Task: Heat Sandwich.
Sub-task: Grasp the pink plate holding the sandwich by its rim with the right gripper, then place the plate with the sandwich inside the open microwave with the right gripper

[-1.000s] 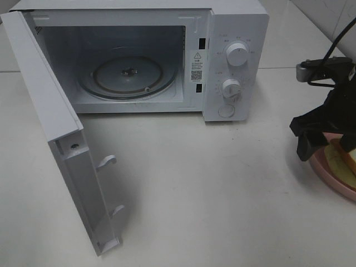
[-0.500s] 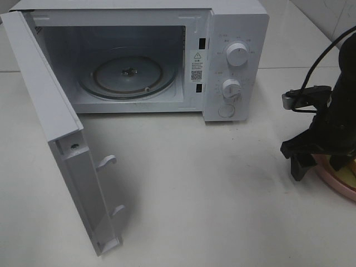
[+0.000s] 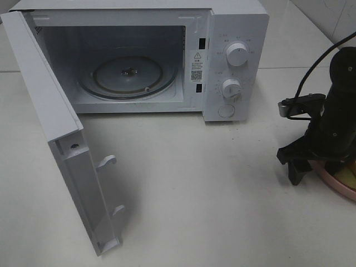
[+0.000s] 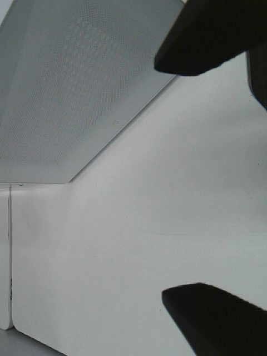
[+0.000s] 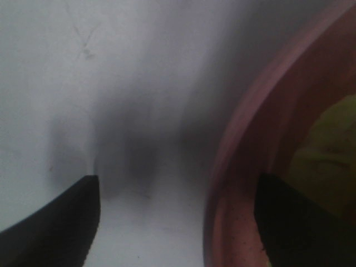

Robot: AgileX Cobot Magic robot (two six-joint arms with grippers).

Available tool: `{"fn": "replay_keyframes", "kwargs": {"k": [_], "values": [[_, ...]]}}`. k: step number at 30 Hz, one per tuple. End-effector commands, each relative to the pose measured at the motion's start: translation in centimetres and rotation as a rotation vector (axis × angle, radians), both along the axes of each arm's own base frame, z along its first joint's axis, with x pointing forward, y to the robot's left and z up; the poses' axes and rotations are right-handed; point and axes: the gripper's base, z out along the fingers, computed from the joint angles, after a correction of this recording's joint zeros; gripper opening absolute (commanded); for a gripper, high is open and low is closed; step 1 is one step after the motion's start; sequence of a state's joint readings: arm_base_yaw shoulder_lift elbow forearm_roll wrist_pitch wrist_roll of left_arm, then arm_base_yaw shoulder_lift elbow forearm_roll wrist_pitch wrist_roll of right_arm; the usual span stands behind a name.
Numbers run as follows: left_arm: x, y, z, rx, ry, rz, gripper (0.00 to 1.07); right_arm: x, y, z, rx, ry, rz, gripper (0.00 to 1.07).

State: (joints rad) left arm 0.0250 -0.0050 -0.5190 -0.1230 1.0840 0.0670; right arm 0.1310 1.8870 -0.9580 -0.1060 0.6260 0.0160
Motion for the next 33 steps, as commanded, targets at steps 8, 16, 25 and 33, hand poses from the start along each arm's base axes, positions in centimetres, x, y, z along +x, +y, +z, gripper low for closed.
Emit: {"fn": "replay_keyframes", "kwargs": {"k": [8,16,25,33], "values": [[-0.29,-0.04,0.03,-0.008,-0.034,-0.004,0.96,0.04,-0.24,-0.14,-0.013,-0.001,-0.027,0.26],[-0.29,-0.04,0.03,-0.008,-0.034,-0.004,0.96,0.02,-0.31,-0.14,-0.021,0.002,-0.021,0.00],[-0.29,-0.04,0.03,-0.008,-0.034,-0.004,0.96,-0.33,-0.47,-0.11,-0.050,0.039,-0.021,0.00],[-0.29,-0.04,0.03,-0.008,-0.034,-0.004,0.96,-0.59,-1.11,0.44,-0.120,0.052,-0.059,0.00]]}}
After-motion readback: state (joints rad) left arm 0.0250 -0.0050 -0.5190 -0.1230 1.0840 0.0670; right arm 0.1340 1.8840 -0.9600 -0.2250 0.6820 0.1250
